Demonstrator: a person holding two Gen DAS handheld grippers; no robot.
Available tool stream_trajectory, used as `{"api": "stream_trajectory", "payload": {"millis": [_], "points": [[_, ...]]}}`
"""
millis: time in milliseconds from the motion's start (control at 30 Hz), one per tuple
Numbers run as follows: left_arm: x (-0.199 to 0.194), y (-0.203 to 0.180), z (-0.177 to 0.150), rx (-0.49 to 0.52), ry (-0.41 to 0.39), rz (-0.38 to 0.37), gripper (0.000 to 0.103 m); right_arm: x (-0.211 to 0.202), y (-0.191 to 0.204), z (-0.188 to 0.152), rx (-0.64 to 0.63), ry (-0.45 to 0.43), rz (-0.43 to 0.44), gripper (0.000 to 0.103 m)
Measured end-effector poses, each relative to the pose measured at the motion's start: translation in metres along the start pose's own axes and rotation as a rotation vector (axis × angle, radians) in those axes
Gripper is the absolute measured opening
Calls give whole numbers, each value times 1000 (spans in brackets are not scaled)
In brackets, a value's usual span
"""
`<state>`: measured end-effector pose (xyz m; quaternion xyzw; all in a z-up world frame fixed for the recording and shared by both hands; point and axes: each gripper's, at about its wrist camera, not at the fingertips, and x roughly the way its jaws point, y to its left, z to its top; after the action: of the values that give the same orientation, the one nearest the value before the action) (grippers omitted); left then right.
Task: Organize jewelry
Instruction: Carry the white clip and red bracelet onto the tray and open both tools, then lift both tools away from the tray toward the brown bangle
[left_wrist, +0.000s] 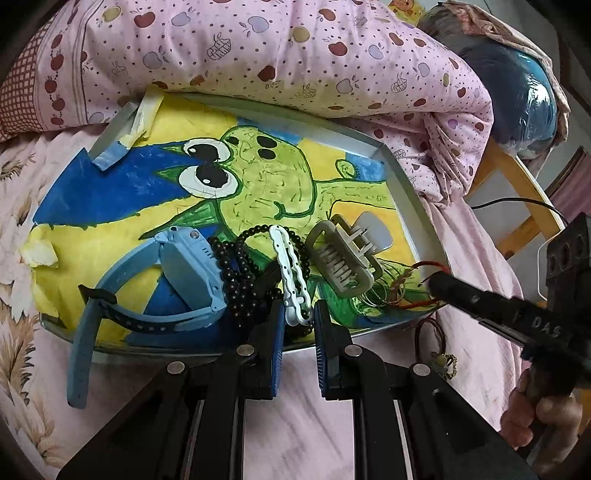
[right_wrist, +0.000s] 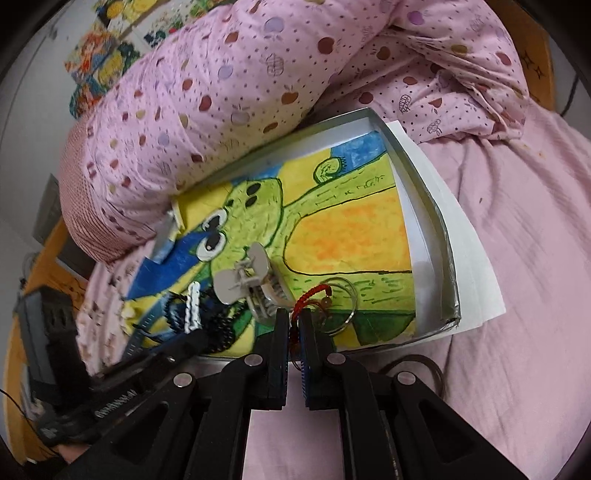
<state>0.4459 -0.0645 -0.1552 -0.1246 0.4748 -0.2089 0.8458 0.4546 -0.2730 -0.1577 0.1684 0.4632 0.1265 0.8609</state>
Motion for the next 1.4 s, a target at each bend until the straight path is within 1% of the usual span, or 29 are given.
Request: {"api": "stream_trajectory", "payload": {"millis": [100, 200, 267, 300, 333, 367, 400, 467, 500, 533, 567, 600, 700, 800, 867, 900, 933, 967, 1033, 1067, 1100, 1167, 1300, 1400], "points": [[1, 2, 1, -16, 9, -14, 12, 0, 4, -1, -29, 5, -39, 6], [0, 2, 2, -29, 14, -16, 12, -3, 3, -1, -31, 2, -56, 7], [-1, 1, 3, -29, 15, -9, 13, -8, 0, -1, -16, -6, -51, 15], [-2, 0, 3, -27, 12, 0, 15, -10, 0, -1, -12, -13, -48, 23], [-3, 0, 3, -26, 11, 8, 18, -14, -1, -1, -9, -23, -50, 31], [-4, -1, 4, -25, 8, 13, 28, -18, -2, -1, -10, -34, -55, 35], [-5, -1, 4, -27, 4, 10, 35, -23, -1, 0, -15, -45, -59, 42], [-10, -3, 5, -29, -13, -5, 41, -32, 0, 1, -26, -66, -70, 45], [-12, -6, 5, -21, -22, 0, 44, -37, 0, 1, -32, -79, -78, 49], [-16, -9, 5, -4, -37, 18, 47, -45, 2, 2, -41, -98, -90, 56], [-18, -12, 5, 8, -52, 38, 54, -51, 3, 1, -48, -117, -98, 60], [-22, -15, 4, 20, -69, 51, 58, -59, 4, 1, -59, -138, -107, 65], [-35, -23, 4, 39, -116, 71, 66, -80, 8, -2, -93, -186, -135, 73], [-47, -30, 4, 58, -153, 91, 66, -104, 14, -8, -129, -238, -158, 81], [-59, -36, 2, 75, -194, 125, 68, -120, 17, -14, -137, -263, -165, 87], [-64, -38, 0, 79, -211, 141, 79, -126, 18, -16, -135, -272, -165, 91], [-72, -40, -2, 79, -234, 152, 87, -133, 19, -20, -132, -283, -163, 93], [-82, -41, -5, 72, -267, 155, 100, -141, 20, -24, -128, -292, -163, 95], [-100, -43, -11, 55, -325, 152, 101, -154, 24, -30, -125, -310, -169, 99], [-110, -45, -15, 54, -344, 152, 101, -163, 27, -36, -127, -321, -172, 99], [-117, -47, -17, 55, -355, 154, 101, -172, 30, -42, -134, -335, -178, 102], [-134, -53, -24, 56, -392, 172, 101, -187, 37, -53, -162, -358, -199, 103], [-159, -66, -43, 74, -423, 191, 101, -213, 52, -76, -230, -399, -261, 103], [-176, -78, -64, 125, -443, 210, 101, -226, 59, -91, -253, -418, -286, 103]]}}
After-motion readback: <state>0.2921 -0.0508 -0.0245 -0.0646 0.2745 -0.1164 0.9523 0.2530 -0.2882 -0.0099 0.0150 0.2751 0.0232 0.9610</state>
